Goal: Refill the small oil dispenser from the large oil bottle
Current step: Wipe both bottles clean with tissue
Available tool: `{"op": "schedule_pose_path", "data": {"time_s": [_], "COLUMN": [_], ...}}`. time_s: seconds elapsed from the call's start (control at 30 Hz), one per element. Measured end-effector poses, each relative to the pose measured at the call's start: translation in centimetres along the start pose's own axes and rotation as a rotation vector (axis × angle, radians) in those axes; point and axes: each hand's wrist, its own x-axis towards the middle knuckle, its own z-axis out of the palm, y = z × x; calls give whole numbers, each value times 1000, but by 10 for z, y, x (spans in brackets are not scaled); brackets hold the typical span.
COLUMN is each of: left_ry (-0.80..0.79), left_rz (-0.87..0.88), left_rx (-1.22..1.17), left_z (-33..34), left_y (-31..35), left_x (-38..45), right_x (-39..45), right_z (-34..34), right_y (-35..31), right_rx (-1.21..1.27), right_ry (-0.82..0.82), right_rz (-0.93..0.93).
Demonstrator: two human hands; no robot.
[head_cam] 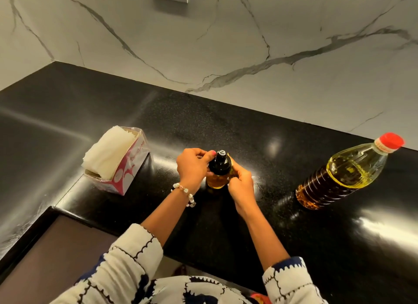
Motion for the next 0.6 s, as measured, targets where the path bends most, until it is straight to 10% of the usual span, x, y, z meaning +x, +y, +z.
{"op": "schedule_pose_path", "data": {"time_s": [0.6], "left_ry": [-22], "left_rz": [-68], "left_rx": [-172], "left_z": [-7], "left_y": [4], "left_x": [-10], "right_x": [-4], "right_z": [-5], "right_y": [5], "right_rx": [-111], "right_ry": [25], "right_rz": [65]}}
